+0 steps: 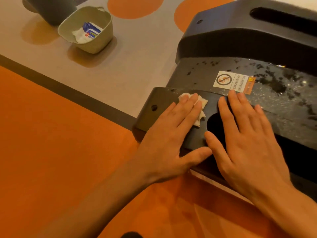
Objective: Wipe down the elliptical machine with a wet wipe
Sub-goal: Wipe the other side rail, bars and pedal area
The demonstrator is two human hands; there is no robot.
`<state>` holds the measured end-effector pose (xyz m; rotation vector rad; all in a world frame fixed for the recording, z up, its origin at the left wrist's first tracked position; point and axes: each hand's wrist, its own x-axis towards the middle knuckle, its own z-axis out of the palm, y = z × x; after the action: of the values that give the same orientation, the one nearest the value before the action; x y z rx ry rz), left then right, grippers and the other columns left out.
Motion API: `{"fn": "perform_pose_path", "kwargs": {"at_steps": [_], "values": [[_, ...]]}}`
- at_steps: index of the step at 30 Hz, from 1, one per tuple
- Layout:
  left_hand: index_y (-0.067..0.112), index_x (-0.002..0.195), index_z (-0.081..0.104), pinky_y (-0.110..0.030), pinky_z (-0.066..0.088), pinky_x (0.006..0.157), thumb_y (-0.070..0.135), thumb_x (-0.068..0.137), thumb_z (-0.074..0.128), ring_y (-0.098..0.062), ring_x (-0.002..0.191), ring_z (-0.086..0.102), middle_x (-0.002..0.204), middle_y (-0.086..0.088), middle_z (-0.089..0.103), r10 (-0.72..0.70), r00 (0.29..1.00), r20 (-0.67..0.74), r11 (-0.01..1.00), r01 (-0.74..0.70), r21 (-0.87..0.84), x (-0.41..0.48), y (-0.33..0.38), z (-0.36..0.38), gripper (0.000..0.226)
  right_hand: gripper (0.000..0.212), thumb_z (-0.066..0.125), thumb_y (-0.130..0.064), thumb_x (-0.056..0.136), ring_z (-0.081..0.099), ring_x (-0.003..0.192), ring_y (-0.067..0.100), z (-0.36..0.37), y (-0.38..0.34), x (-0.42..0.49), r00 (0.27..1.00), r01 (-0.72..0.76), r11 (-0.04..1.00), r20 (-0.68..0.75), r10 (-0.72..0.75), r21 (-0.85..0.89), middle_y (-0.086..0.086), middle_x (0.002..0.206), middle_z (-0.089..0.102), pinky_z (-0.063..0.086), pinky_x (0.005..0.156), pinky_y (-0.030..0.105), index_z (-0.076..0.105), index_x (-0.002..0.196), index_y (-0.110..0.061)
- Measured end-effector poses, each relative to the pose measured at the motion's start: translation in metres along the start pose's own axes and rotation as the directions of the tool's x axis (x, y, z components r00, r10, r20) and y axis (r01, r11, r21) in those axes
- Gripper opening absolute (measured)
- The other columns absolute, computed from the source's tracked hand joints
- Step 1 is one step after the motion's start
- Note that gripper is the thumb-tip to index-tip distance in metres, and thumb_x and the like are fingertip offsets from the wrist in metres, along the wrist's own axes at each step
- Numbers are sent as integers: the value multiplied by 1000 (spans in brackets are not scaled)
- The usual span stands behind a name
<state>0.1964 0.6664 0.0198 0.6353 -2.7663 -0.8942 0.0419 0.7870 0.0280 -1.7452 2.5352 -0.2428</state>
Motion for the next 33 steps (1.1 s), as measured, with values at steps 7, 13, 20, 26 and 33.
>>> {"fn": "perform_pose_path", "kwargs": {"at_steps": [7,13,20,26,33], "values": [[19,167,10,-34,2,130,84,92,8,-8,160,-3,175,5,2,-70,998,-2,997,70,28,-12,-18,-1,99,82,14,-65,103,7,159,25,2,-2,4,1000,-13,1000,-12,13,-23,14,170,14,9,128,48,21,163,-9],[16,166,13,-41,5,131,69,97,25,-9,160,-2,175,2,6,-46,998,-50,999,46,-1,10,-19,1,89,81,9,-64,103,4,159,22,-1,-2,0,1000,-15,1000,-8,15,-18,12,171,12,7,129,46,19,163,-11],[17,165,20,-37,3,130,79,97,5,-15,161,8,174,4,13,-168,955,-246,986,167,-22,-62,-17,31,93,83,5,-66,102,5,159,22,0,0,1,1000,-20,1000,-17,20,5,12,171,12,6,129,46,19,163,-12],[9,164,24,-42,7,131,81,95,4,-16,161,7,173,-3,16,-69,980,-185,997,64,-32,-47,13,26,102,82,5,-66,103,3,159,21,2,-1,-3,1000,-24,1000,-4,24,2,11,171,10,6,129,46,18,164,-13],[12,163,28,-48,12,130,80,97,5,-12,160,12,172,-1,21,-97,967,-234,993,111,46,-51,-6,23,98,82,3,-66,102,3,159,21,1,-1,-1,1000,-25,1000,-14,25,12,10,171,11,6,129,45,18,164,-14]]}}
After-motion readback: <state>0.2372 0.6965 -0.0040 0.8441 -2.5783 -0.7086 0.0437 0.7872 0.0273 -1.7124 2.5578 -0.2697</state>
